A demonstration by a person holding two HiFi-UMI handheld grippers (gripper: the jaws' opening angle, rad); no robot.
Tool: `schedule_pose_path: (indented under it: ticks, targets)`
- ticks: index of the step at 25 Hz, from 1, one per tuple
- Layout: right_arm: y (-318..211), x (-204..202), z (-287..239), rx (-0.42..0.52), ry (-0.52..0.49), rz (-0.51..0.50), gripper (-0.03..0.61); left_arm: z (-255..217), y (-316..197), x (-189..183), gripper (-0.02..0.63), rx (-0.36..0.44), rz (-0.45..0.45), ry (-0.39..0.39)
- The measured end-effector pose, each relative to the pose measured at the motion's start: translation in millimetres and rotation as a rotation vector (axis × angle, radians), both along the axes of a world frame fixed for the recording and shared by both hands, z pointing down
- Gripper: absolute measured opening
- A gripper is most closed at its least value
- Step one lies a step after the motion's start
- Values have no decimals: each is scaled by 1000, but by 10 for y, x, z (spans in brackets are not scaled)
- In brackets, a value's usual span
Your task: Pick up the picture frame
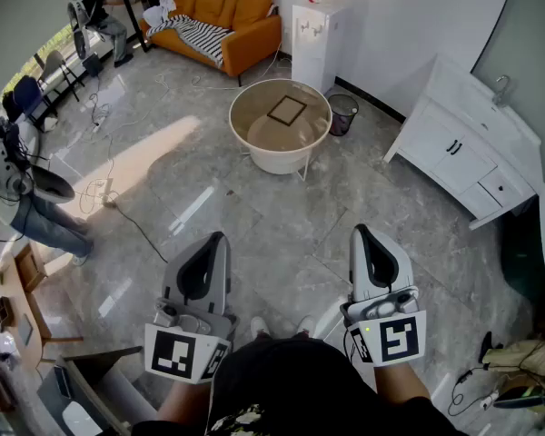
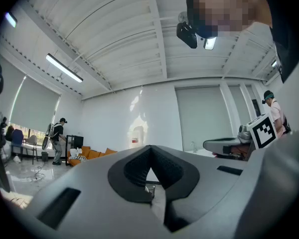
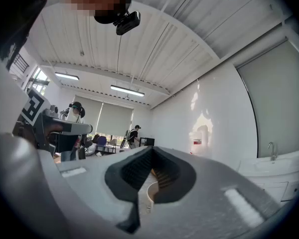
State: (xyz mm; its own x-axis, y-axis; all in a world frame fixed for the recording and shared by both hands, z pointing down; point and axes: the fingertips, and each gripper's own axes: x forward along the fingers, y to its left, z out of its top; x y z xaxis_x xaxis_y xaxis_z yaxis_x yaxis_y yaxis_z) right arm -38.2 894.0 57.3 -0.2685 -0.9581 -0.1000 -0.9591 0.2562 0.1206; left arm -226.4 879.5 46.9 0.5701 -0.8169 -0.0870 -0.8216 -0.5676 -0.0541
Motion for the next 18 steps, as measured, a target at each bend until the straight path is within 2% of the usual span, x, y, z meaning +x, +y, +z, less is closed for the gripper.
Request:
schedule_pose_path:
  ticks: [12,18]
  targets:
    - [24,253,69,-4,-15,-32,-5,24,54,309,6,3,-19,-5]
    - [139,464,241,-22,-25,-70,-5,188,243,507,6,-7,-57,-1]
